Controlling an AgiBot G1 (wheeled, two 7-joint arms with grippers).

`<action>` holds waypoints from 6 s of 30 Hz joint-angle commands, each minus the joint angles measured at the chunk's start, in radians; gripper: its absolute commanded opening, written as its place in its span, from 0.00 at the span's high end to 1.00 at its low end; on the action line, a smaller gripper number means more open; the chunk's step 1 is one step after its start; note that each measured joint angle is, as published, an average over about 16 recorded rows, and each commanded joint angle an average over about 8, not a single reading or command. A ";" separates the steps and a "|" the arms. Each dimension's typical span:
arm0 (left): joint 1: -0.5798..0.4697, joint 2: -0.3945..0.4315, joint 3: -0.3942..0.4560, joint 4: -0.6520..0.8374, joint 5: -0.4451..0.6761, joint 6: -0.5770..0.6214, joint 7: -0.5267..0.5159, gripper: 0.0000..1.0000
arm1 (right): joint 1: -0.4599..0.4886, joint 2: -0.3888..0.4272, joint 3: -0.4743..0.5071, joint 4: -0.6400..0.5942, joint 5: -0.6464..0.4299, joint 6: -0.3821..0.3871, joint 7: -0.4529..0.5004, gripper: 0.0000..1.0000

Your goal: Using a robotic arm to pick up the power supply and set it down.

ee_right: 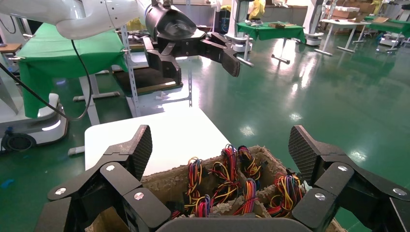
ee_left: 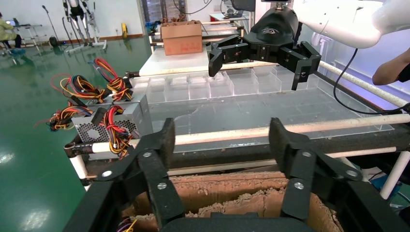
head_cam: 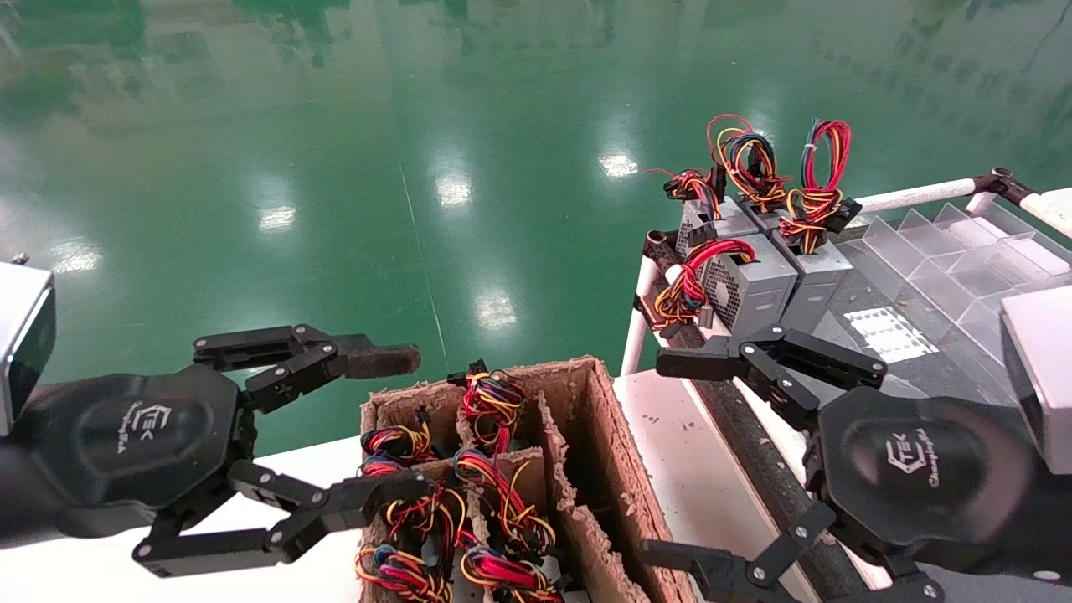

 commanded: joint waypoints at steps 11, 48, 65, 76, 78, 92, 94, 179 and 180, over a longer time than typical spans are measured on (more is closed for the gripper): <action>0.000 0.000 0.000 0.000 0.000 0.000 0.000 1.00 | 0.000 0.000 0.000 0.000 0.000 0.000 0.000 0.00; 0.000 0.000 0.000 0.000 0.000 0.000 0.000 0.00 | -0.005 -0.011 -0.012 -0.009 -0.021 0.015 0.004 0.00; 0.000 0.000 0.000 0.000 0.000 0.000 0.000 0.00 | -0.005 -0.106 -0.114 0.013 -0.188 0.090 0.032 0.00; 0.000 0.000 0.000 0.000 0.000 0.000 0.000 0.00 | 0.084 -0.267 -0.285 -0.019 -0.445 0.105 0.102 0.69; 0.000 0.000 0.000 0.000 0.000 0.000 0.000 0.00 | 0.090 -0.282 -0.296 -0.033 -0.464 0.108 0.096 0.94; 0.000 0.000 0.000 0.000 0.000 0.000 0.000 0.00 | 0.079 -0.328 -0.315 -0.055 -0.532 0.166 0.035 1.00; 0.000 0.000 0.000 0.000 0.000 0.000 0.000 0.00 | 0.074 -0.329 -0.315 -0.052 -0.533 0.172 0.033 1.00; 0.000 0.000 0.001 0.000 0.000 -0.001 0.000 0.00 | 0.172 0.110 0.121 -0.495 -0.250 0.281 -0.318 1.00; 0.000 0.000 0.001 0.000 0.000 -0.001 0.000 0.00 | 0.186 0.100 0.114 -0.517 -0.267 0.293 -0.331 1.00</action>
